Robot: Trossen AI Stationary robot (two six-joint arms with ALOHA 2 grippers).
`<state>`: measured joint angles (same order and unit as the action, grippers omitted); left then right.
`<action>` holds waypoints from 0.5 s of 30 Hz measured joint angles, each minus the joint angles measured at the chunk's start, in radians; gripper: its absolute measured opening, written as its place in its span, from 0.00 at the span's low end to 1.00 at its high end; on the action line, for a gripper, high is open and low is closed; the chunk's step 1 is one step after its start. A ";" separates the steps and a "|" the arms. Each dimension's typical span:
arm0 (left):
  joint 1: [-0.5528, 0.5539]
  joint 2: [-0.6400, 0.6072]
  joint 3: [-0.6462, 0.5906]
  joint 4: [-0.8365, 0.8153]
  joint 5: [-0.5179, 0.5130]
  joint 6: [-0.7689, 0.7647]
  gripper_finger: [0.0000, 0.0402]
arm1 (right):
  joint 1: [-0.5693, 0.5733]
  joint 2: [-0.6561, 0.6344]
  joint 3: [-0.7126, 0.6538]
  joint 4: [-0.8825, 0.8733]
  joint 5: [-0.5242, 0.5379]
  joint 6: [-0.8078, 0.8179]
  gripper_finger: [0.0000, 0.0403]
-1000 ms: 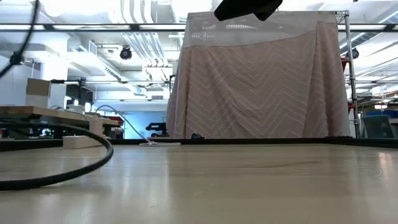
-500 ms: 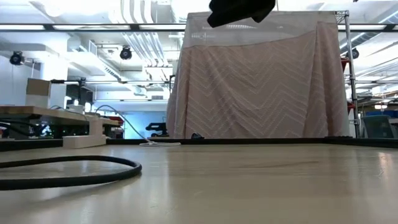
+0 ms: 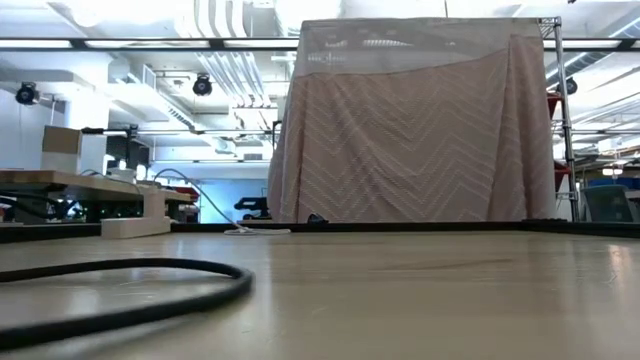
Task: Insert USB
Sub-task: Insert the left black charger cable into the left black outlet extension
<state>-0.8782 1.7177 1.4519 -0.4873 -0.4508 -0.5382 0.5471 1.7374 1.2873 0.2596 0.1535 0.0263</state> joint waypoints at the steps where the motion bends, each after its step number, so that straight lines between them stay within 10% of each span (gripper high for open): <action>1: 0.009 0.004 -0.003 0.024 -0.027 0.003 0.00 | 0.001 0.000 0.000 0.022 0.000 -0.003 0.39; 15: 0.131 0.046 -0.007 0.097 -0.276 0.004 0.00 | -0.008 0.065 0.000 0.067 0.168 0.007 0.43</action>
<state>-0.7473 1.7642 1.4445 -0.3904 -0.7264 -0.5346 0.5389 1.8022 1.2869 0.3266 0.3219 0.0330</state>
